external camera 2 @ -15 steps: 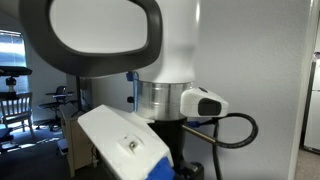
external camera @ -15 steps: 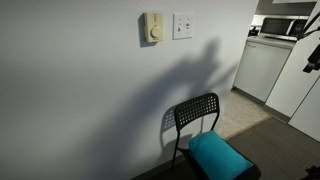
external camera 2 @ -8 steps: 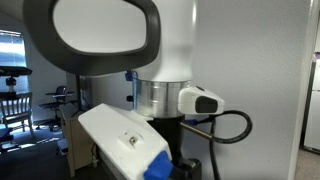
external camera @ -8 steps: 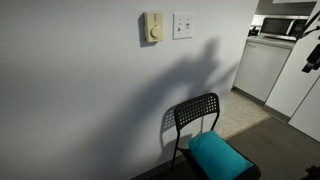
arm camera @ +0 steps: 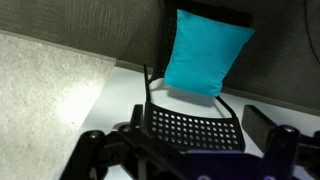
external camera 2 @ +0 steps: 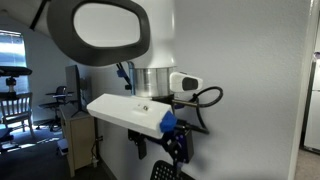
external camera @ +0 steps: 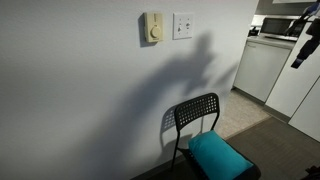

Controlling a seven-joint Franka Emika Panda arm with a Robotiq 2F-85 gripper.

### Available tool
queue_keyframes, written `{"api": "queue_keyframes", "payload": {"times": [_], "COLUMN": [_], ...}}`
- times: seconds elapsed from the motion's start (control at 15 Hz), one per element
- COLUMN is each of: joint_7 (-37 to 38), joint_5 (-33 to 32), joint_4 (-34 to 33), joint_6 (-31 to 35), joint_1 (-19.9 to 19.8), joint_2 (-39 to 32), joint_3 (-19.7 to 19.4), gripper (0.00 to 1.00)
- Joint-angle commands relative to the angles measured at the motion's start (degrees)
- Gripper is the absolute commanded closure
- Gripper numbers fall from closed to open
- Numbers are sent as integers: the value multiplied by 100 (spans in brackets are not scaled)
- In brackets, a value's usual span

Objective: Turn off the right light switch

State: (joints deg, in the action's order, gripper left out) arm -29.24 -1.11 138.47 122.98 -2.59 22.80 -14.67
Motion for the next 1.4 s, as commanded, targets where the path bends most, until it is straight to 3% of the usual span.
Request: {"api": "queue_keyframes", "payload": {"times": [0.0,0.27,0.33,0.8,1.07,1.33], "joint_7": [-657,-1348,-974,-1391,-2133,-2630], "joint_5": [89,260,104,-61,69,209], "joint_4": [-212,-420,-261,-90,-438,-902], "joint_6": [364,712,604,896,1139,1239], "joint_1": [253,554,424,378,770,1270], "joint_2": [-75,-191,-27,168,-103,-486], "joint_3": [75,44,187,142,265,666], "gripper": [0,0,0,0,0,0]}}
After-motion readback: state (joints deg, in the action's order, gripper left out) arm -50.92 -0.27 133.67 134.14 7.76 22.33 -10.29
